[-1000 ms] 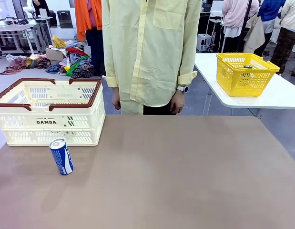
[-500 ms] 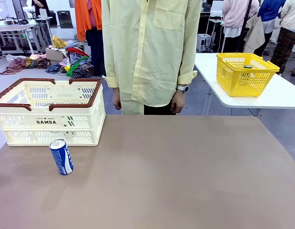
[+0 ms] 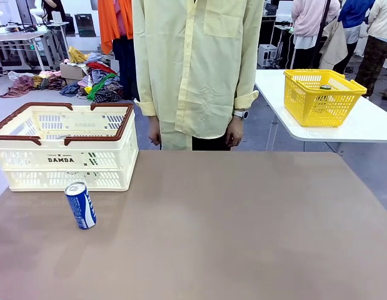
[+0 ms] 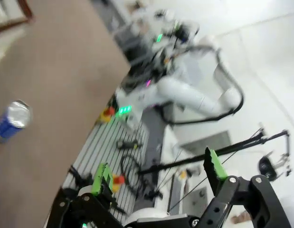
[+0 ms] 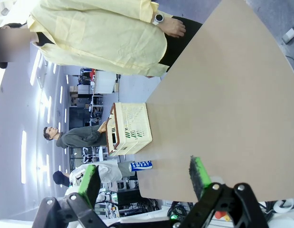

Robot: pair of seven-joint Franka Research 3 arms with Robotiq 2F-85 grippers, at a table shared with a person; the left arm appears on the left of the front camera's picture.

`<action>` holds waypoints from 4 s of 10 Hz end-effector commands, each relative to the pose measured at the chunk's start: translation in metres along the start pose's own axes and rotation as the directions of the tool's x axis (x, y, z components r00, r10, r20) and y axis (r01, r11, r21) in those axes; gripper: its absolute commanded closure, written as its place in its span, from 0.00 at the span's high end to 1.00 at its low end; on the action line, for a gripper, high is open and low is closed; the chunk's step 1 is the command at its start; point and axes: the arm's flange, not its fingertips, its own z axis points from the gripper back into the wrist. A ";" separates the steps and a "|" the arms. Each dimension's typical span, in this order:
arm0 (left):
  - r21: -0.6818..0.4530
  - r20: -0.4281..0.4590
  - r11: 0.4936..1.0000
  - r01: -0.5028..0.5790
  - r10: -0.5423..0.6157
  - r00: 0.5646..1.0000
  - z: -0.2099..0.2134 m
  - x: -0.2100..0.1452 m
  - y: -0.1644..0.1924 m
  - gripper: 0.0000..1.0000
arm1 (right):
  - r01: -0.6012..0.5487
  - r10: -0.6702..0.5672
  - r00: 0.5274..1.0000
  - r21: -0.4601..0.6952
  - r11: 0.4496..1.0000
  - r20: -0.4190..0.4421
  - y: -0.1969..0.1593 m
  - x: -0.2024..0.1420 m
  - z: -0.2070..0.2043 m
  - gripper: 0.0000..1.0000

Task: Place the drinks into the Shopping basket.
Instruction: Pick up one drink and place it into the Shopping basket.

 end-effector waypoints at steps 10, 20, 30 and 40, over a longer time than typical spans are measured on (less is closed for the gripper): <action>0.848 0.247 0.464 -0.256 0.082 0.966 -0.124 0.023 -0.031 1.00 | -0.015 0.015 1.000 0.021 1.000 0.002 0.002 0.001 0.001 1.00; 0.889 0.046 0.430 -0.155 0.253 0.966 -0.171 0.068 0.064 1.00 | -0.015 0.015 1.000 0.021 1.000 0.002 0.002 0.001 0.001 1.00; 0.907 0.020 0.389 -0.158 0.336 0.942 -0.210 0.070 0.120 1.00 | -0.015 0.015 1.000 0.021 1.000 0.002 0.002 0.001 0.001 1.00; 0.926 0.014 0.344 -0.152 0.374 0.927 -0.219 0.074 0.131 0.00 | -0.015 0.015 1.000 0.021 1.000 0.002 0.002 0.001 0.001 1.00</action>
